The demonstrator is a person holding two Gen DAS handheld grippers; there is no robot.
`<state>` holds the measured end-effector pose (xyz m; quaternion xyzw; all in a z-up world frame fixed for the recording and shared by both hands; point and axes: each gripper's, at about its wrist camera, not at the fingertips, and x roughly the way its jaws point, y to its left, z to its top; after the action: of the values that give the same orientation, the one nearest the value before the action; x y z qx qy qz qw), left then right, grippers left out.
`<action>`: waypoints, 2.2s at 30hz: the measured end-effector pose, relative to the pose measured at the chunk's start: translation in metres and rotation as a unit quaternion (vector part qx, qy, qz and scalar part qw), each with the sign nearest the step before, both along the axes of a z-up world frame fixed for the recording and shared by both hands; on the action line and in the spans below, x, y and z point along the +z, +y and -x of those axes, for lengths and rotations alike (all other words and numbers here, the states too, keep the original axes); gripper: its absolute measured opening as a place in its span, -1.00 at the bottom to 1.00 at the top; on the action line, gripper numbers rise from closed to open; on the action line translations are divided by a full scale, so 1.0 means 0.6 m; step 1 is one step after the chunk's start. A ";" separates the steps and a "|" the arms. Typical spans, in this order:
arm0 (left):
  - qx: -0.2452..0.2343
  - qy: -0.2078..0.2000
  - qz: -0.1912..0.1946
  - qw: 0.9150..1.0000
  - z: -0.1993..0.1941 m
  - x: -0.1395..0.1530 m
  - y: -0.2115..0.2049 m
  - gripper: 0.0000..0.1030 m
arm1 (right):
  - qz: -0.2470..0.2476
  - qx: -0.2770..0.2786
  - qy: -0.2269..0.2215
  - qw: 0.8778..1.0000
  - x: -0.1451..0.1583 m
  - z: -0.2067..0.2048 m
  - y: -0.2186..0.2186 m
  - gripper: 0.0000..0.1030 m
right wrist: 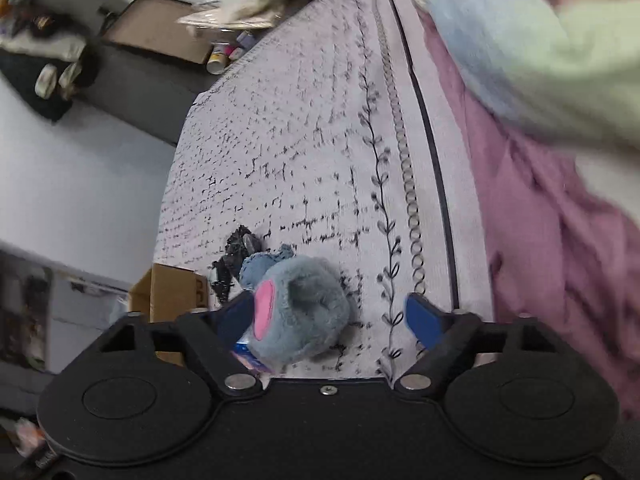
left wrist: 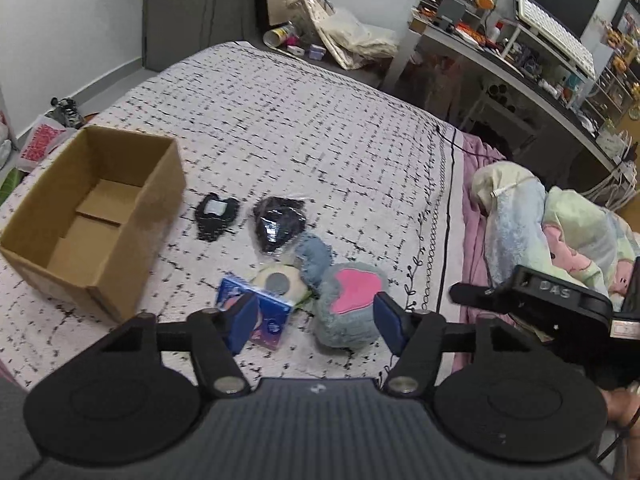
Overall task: Organize soft objects
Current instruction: 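Reach the left gripper to the blue plush toy and close on it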
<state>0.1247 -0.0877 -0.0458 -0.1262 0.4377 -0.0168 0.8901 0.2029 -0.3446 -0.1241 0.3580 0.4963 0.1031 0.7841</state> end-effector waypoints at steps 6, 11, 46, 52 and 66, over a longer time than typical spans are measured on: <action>-0.011 0.027 0.016 0.999 -0.028 -0.036 -0.028 0.00 | -0.045 -0.018 0.005 0.999 -0.020 -0.013 -0.011 0.30; -0.017 0.040 0.019 0.999 -0.048 -0.057 -0.049 -0.06 | -0.082 -0.030 0.034 0.996 -0.054 -0.029 -0.021 0.02; 0.045 0.061 0.012 0.997 -0.114 -0.143 -0.042 -0.54 | -0.109 0.075 0.040 0.990 -0.093 -0.069 0.027 -0.13; 0.054 0.059 0.056 0.995 -0.108 -0.148 -0.015 -0.56 | -0.081 0.068 0.049 0.993 -0.092 -0.072 0.031 -0.13; 0.060 0.074 0.143 0.985 -0.105 -0.161 0.015 -0.60 | -0.013 0.094 0.038 0.995 -0.083 -0.080 0.074 -0.41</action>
<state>0.1876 -0.0786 -0.1425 -0.2792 0.4874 -0.0168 0.8272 0.2511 -0.3001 -0.1738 0.3239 0.5554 0.1692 0.7470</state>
